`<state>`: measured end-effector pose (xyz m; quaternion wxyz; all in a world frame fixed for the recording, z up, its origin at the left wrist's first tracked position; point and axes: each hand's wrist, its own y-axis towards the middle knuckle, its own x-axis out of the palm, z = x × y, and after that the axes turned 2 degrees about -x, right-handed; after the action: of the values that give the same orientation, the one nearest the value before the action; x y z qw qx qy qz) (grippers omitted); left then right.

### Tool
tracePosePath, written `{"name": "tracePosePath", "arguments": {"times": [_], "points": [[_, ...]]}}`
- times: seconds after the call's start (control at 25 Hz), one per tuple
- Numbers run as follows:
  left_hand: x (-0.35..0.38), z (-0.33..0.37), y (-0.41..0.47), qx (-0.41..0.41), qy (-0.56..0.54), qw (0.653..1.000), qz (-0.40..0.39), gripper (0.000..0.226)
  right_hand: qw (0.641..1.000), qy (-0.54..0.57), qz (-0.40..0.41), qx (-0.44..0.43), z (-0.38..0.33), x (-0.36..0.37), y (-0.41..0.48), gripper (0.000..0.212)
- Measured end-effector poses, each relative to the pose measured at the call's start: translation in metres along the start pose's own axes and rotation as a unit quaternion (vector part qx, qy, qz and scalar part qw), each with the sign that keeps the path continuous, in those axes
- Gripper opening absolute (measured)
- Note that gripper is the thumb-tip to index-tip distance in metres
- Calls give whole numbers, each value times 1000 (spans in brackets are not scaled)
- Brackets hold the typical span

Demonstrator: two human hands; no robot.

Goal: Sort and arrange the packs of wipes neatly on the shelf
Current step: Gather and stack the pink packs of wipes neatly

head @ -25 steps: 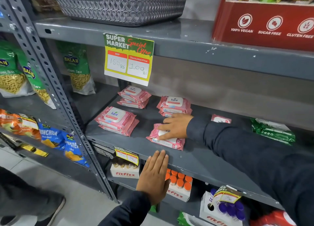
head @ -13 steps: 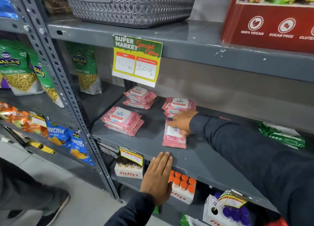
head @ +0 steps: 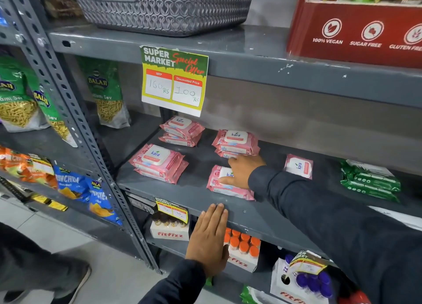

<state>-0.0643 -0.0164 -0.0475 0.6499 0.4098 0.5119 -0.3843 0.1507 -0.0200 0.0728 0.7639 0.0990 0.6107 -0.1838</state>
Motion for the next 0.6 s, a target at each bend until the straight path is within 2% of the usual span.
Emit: {"name": "tracePosePath", "arguments": {"times": [0.16,0.28,0.36,0.44,0.6], "points": [[-3,-1,0,3,-7,1000,-3,84,996,49,21,70,-9,7,-5,78],[-3,-1,0,3,-9,1000,-8,83,985,144,-62,70,0,7,-12,82],[-2,-1,1,3,-8,1000,-11,83,975,195,-100,46,6,8,-18,69],[-4,-1,1,3,-13,1000,-11,84,969,227,-94,15,9,11,-24,54],[-5,-3,0,14,-22,1000,-4,86,958,272,-90,-8,8,9,-29,48]]}}
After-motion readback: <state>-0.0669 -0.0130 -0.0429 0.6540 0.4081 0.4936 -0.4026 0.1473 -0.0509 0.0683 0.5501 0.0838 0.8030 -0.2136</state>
